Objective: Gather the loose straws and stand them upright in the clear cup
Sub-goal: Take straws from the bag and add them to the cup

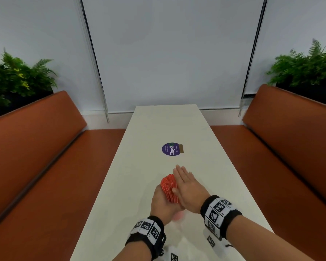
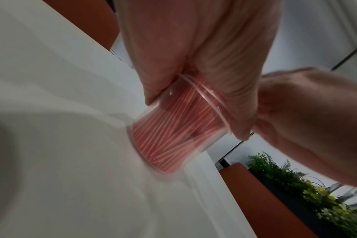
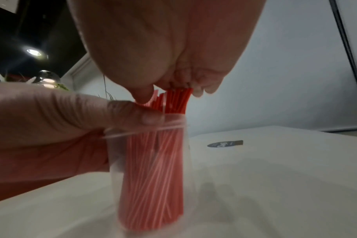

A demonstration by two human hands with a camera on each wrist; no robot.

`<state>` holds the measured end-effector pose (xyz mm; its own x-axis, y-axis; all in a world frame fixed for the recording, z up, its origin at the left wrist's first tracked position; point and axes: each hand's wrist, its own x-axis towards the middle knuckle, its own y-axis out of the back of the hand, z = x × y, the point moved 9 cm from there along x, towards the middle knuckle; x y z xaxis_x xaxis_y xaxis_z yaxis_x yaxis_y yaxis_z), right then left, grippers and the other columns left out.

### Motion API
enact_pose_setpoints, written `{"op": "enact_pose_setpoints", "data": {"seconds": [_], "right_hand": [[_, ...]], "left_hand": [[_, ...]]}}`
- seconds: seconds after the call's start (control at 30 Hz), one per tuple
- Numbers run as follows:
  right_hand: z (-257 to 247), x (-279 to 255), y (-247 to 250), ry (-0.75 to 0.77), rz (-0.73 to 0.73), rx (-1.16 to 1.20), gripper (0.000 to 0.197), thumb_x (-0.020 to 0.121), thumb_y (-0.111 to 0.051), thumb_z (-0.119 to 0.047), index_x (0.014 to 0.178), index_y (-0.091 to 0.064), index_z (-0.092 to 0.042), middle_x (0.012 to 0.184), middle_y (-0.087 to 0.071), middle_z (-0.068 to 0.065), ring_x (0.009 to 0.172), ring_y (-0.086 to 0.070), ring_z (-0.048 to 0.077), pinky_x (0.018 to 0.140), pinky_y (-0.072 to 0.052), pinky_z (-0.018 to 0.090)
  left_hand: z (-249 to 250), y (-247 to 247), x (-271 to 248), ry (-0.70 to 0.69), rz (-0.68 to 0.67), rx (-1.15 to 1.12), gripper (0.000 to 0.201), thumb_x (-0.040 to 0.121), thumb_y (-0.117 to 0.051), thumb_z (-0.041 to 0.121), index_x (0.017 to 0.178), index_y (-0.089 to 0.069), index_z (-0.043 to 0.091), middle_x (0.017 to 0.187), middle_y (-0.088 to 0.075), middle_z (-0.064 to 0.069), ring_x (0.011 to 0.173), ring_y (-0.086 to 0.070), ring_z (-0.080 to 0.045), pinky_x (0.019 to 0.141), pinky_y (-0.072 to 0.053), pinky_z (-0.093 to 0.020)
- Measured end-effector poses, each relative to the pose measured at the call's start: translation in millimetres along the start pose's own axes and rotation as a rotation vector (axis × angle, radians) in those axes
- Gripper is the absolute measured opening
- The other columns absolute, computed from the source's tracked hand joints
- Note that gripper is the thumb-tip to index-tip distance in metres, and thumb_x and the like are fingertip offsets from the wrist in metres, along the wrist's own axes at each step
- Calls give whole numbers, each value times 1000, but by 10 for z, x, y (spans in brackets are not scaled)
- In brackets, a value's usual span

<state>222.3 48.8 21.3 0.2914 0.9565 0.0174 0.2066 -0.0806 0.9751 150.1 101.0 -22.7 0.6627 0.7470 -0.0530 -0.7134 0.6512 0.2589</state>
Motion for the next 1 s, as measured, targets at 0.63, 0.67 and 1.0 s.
{"op": "enact_pose_setpoints", "data": {"seconds": [0.63,0.67,1.0], "right_hand": [[-284,161,-112,214,-5,-5,59,97,-30,-30,149,-5,-17,160,-2,2,146,1,26,119,-8,43],[-288,153,-118,210,-20,-26,59,98,-31,-29,149,-3,-18,160,1,1,146,3,24,119,-7,43],[-31,-259,262,92,114,-4,60,98,-38,-34,148,-11,-14,159,-7,8,146,-3,26,118,-8,37]], "left_hand": [[-211,-31,59,50,-141,-103,93,47,-92,11,124,-42,23,121,-63,-1,109,-63,-14,89,-56,-32],[-212,-40,57,39,-151,-84,96,44,-93,19,124,-41,27,120,-63,3,110,-62,-13,93,-54,-36],[4,120,-187,90,-225,151,148,45,-93,30,148,14,22,139,-41,12,132,-41,-14,109,-34,-29]]}}
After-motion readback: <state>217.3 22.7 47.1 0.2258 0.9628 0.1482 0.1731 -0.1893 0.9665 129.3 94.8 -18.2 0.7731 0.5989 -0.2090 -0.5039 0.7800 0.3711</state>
